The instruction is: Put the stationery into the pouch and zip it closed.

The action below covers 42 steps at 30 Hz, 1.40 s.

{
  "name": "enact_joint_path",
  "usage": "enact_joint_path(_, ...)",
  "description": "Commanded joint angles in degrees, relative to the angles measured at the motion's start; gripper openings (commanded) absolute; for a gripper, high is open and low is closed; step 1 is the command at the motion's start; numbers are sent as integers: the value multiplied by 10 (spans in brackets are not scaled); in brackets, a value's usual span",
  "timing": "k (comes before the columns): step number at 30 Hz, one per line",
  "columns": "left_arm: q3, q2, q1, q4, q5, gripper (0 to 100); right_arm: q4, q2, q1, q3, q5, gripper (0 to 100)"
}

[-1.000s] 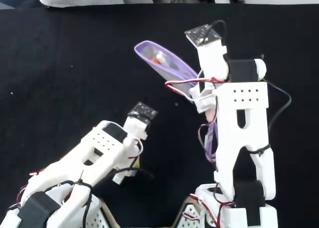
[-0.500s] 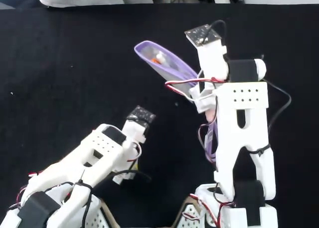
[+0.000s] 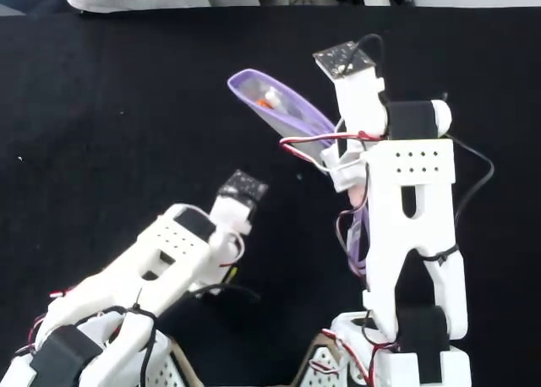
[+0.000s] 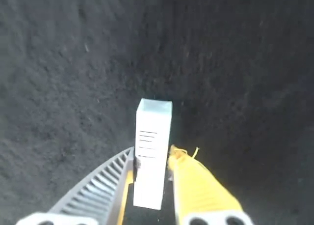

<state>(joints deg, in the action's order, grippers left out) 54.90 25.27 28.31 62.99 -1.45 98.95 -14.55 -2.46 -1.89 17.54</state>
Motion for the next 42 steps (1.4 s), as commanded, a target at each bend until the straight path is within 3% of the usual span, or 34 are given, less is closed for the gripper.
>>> enact_joint_path(1,-90,10,-24,-1,-5,39,-3,-18,1,2,1,11)
enact_joint_path(9,-314,10,-147,-4,-6,39,-4,-18,1,2,1,11)
enact_joint_path(16,-486,10,-151,-8,-11,39,-5,-18,1,2,3,11)
enact_joint_path(19,-516,10,-141,-54,-62,39,-5,-18,1,2,3,11)
enact_joint_path(22,-518,10,-137,-123,-122,39,-5,-18,1,2,4,11)
enact_joint_path(28,-513,9,-133,-229,-164,39,-5,-18,1,2,4,11)
enact_joint_path(37,-402,71,-55,-340,-167,39,-6,-15,1,2,5,11)
enact_joint_path(42,-298,139,-51,-409,-165,42,-6,-15,1,2,5,11)
